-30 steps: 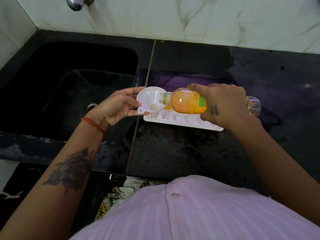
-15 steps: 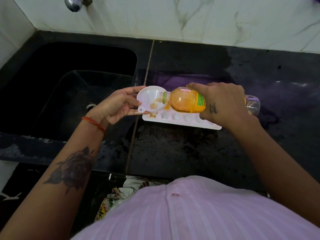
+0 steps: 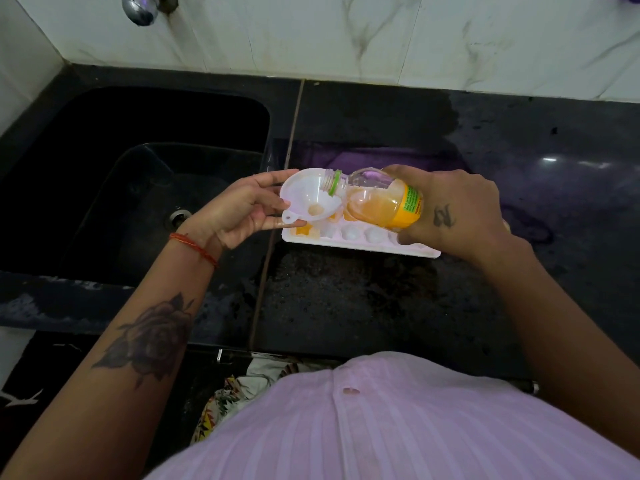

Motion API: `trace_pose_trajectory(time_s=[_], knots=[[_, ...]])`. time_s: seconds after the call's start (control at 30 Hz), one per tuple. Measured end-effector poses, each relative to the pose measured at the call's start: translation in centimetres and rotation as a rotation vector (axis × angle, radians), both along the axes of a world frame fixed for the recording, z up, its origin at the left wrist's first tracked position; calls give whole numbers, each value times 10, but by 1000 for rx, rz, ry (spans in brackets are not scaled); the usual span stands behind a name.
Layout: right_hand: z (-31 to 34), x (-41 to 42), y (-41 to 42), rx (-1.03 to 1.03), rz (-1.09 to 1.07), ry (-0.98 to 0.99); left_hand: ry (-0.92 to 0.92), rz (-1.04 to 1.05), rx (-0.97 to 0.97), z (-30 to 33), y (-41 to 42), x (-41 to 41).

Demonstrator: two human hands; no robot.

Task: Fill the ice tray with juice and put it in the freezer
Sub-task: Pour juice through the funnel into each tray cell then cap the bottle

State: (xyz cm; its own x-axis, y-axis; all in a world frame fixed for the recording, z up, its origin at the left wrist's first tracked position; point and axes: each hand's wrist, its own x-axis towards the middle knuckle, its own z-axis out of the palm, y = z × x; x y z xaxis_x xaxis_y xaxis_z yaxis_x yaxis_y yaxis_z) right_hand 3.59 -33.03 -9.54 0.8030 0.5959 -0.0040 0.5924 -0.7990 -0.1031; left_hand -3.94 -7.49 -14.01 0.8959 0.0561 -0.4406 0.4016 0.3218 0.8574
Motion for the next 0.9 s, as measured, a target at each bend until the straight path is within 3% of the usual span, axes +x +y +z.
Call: trace_pose_trajectory(time_s=[0.57,0.9], knots=[[-5,-2,-19,-97,-27,-150,37,-58,-9,-6,-14,11],[-5,2,-17,-58,-28,-84,33,-58,8,-3,-12,12]])
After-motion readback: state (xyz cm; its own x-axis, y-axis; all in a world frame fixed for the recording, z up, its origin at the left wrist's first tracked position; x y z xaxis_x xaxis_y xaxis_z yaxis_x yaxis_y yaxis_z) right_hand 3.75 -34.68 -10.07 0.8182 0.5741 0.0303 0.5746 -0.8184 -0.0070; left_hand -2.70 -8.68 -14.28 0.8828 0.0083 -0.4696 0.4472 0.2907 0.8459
